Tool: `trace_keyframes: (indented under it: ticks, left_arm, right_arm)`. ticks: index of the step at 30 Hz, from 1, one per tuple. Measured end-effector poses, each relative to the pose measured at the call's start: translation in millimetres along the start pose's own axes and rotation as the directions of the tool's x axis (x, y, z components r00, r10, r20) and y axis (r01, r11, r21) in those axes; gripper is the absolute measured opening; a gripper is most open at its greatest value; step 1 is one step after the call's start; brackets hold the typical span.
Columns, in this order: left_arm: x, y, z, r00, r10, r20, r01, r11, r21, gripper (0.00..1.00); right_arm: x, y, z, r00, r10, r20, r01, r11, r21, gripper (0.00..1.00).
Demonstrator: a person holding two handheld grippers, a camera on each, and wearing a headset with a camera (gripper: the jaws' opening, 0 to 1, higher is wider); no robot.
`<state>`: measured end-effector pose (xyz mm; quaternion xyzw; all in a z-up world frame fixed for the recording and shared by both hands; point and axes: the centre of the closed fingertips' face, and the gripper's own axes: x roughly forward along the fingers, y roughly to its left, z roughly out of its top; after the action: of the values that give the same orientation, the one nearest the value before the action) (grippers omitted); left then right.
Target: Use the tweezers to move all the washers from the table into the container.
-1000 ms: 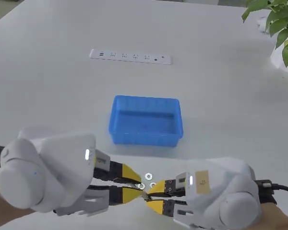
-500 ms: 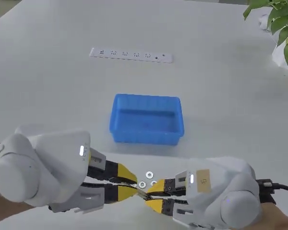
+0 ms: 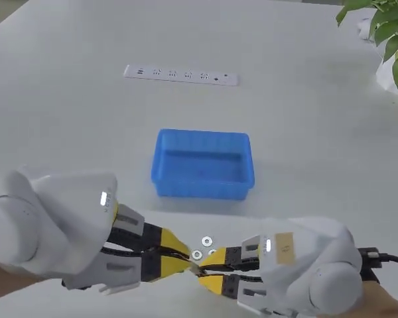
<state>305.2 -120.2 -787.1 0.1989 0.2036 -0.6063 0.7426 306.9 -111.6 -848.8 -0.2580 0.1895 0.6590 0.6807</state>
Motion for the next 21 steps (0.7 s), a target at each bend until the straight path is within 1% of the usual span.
trace_keyframes:
  ticks: [3,6,9,10,11,14,21]
  left_arm:
    - [2.5,-0.4,1.7,1.0000,0.000,0.003,0.000,1.000,0.004,0.06]
    - [8.8,-5.4,5.7,0.9998,-0.015,0.014,0.014,1.000,0.009,0.06]
    - [15.4,-8.2,7.6,0.9997,-0.018,0.016,0.017,1.000,0.016,0.06]
    - [16.8,-8.3,8.0,0.9997,-0.018,0.020,0.017,1.000,0.016,0.06]
    - [17.5,-7.4,9.8,0.9993,-0.014,0.034,0.014,1.000,0.006,0.06]
    - [19.8,-6.8,11.4,0.9985,-0.009,0.054,0.010,1.000,-0.001,0.06]
    - [20.2,-6.1,11.7,0.9974,-0.008,0.072,0.009,1.000,-0.007,0.06]
  right_arm:
    - [-0.3,0.4,-0.1,1.0000,-0.001,0.002,0.001,1.000,0.003,0.06]
    - [-0.5,2.0,-2.4,1.0000,0.004,0.001,-0.004,1.000,-0.001,0.06]
    - [-0.7,4.6,-5.9,1.0000,0.009,-0.005,-0.009,1.000,-0.005,0.06]
    - [-0.7,4.8,-6.7,1.0000,0.007,-0.004,-0.007,1.000,-0.004,0.06]
    - [-1.8,4.3,-7.2,1.0000,0.003,0.000,-0.003,1.000,0.002,0.06]
    - [-2.9,3.7,-7.8,1.0000,0.000,0.002,0.000,1.000,0.007,0.06]
    - [-3.5,3.3,-8.2,0.9998,0.008,0.016,-0.008,1.000,0.001,0.07]
